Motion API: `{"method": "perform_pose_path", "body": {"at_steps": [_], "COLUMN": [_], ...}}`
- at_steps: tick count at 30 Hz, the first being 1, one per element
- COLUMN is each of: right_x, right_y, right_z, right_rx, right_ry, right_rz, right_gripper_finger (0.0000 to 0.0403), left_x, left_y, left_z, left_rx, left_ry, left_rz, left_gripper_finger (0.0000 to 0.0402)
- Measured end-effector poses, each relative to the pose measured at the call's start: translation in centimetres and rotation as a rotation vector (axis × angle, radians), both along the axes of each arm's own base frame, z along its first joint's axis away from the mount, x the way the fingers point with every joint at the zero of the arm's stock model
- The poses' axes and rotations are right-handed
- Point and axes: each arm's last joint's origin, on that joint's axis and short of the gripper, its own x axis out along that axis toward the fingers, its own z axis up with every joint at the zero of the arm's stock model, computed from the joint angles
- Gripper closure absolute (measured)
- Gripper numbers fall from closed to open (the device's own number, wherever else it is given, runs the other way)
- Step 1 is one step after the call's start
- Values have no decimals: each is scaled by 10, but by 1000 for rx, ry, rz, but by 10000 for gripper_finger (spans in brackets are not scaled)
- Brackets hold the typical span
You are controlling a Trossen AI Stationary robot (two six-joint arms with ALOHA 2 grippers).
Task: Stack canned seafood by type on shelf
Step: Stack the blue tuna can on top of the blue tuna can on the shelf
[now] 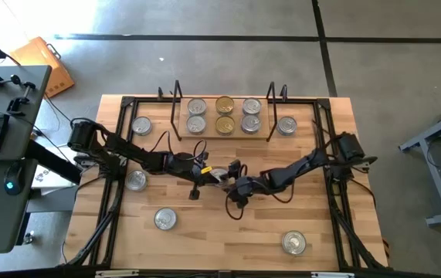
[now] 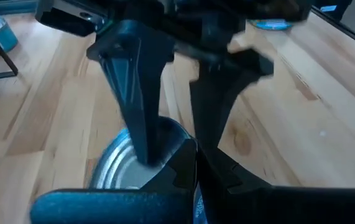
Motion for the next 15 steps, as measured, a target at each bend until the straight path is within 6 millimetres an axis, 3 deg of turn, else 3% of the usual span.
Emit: {"method": "perform_pose_path", "body": {"at_steps": [5, 11, 15], "right_x": [3, 1, -4], "right_y": [4, 7, 13], "right_z": [0, 1, 5], "right_rx": [-43, -48, -74], "right_ry": [-62, -55, -42], "right_rz": [-47, -47, -53], "right_gripper_finger": [166, 280, 285], "left_x": [1, 1, -4], "left_y": [0, 0, -2], "left_z": [2, 2, 7], "left_rx": [-1, 21, 75], "left_ry": [-17, -19, 8], "left_rz": [0, 0, 35], "left_gripper_finger": [401, 390, 363]}}
